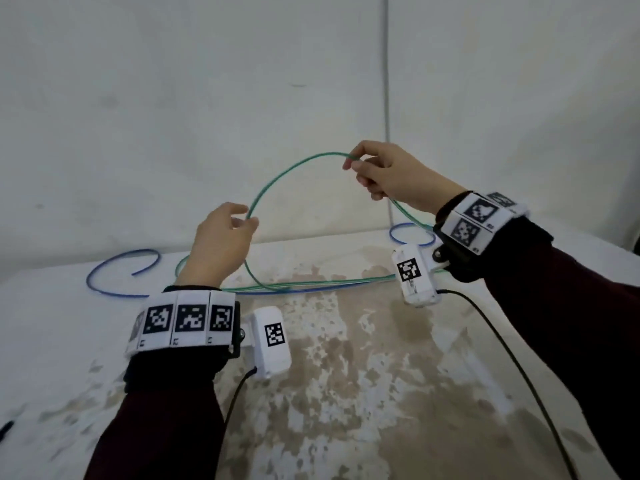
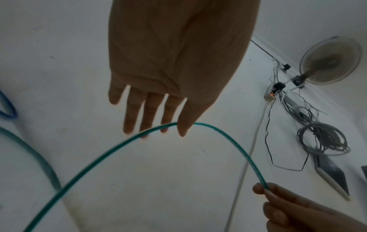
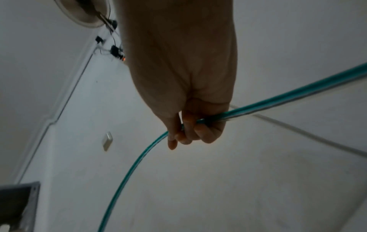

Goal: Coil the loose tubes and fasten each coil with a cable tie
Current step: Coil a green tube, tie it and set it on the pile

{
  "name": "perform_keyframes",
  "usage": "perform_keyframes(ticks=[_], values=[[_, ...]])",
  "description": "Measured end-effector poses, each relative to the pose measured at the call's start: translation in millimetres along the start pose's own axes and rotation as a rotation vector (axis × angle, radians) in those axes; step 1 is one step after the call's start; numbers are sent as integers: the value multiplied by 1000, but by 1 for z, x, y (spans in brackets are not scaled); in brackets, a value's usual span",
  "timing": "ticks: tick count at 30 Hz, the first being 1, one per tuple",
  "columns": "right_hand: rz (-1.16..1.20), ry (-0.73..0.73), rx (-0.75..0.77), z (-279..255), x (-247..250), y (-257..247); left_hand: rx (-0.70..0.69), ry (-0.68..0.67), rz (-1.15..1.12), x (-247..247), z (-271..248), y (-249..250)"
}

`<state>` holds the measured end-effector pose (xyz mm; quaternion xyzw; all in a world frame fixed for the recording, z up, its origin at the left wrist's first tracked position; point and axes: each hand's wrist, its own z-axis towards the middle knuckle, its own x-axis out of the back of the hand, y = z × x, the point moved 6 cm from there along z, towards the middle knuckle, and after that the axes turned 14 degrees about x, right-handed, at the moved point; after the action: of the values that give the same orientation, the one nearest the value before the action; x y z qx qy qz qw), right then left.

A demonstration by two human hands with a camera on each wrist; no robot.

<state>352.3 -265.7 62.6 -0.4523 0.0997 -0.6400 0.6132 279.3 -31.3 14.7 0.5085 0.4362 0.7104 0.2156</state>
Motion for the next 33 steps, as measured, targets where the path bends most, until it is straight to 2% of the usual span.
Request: perform_keyframes(ticks=[3, 5, 8, 11, 12, 14, 17, 20, 22, 24, 26, 28, 31, 33], values=[[34, 122, 14, -7, -1, -21, -171, -66, -200, 13, -19, 19], [-147, 160, 39, -10, -2, -36, -299, 0, -192, 30, -35, 36], [-505, 138, 215, -18, -11, -76, -430, 65, -100, 46, -54, 55], [-604, -10, 354, -27, -44, -111, -445, -100, 0, 43, -68, 62], [-580, -77, 376, -29, -58, -116, -444, -148, 14, 41, -71, 64], [-474, -136, 382, -32, -78, -120, -430, -156, 4, 44, -73, 63], [-398, 12, 277, -33, -73, -110, -380, -139, -47, 55, -66, 56], [-403, 203, 196, -36, -49, -99, -335, -194, -26, 61, -61, 47], [-462, 233, 160, -39, -38, -96, -345, -204, -22, 64, -63, 46], [-429, 221, 107, -41, -33, -91, -342, -234, -97, 64, -65, 49], [-304, 191, 42, -44, -32, -86, -296, -315, -178, 59, -66, 50], [-161, 197, -2, -45, -32, -82, -276, -369, -166, 52, -67, 50], [-13, 191, -21, -47, -33, -84, -273, -346, -160, 49, -65, 47], [53, 117, -6, -48, -38, -88, -276, -284, -265, 53, -62, 48]])
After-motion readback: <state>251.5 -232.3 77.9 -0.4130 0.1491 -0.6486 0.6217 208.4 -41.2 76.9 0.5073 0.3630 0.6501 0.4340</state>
